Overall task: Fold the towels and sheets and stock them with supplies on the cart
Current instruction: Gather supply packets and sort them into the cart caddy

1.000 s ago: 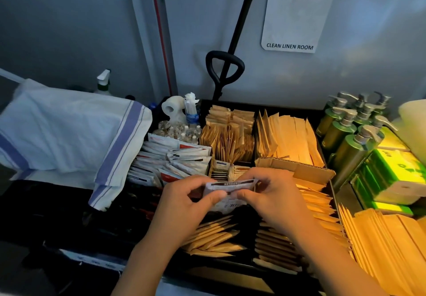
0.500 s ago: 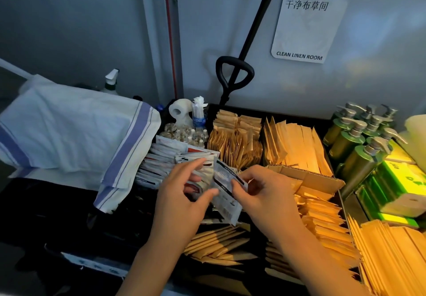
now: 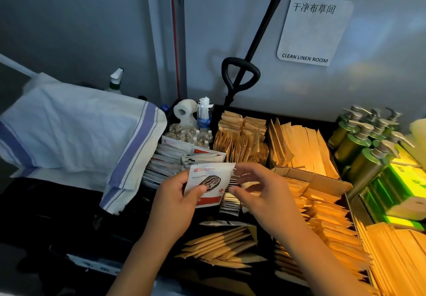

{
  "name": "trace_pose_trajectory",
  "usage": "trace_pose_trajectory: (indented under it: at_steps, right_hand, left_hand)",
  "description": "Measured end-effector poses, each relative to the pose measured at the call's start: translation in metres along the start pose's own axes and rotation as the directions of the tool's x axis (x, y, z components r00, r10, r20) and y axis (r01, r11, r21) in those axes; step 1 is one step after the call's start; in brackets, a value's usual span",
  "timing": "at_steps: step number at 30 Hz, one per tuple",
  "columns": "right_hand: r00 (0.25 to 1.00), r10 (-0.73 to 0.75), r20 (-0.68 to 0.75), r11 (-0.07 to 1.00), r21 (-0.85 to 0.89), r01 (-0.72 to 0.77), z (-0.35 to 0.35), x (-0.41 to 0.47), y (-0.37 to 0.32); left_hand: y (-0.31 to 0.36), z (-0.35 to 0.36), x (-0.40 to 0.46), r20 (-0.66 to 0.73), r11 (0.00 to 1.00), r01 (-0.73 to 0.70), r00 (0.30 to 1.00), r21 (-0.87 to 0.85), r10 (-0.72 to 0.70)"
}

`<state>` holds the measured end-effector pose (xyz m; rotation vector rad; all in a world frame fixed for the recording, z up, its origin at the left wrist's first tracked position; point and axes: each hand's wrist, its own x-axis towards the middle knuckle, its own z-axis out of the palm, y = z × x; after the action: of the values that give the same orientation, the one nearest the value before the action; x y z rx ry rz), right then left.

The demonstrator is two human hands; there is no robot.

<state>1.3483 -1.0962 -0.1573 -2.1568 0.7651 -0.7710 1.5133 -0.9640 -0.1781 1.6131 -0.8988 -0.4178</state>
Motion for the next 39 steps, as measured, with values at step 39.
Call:
trace_pose_trajectory:
  at_steps: [39]
  right_hand:
    - [0.983, -0.009, -0.181, 0.969, -0.245, -0.036, 0.044, 0.020, -0.016]
  left_hand:
    - [-0.029, -0.036, 0.081, 0.164, 0.962, -0.235, 0.964, 0.142, 0.211]
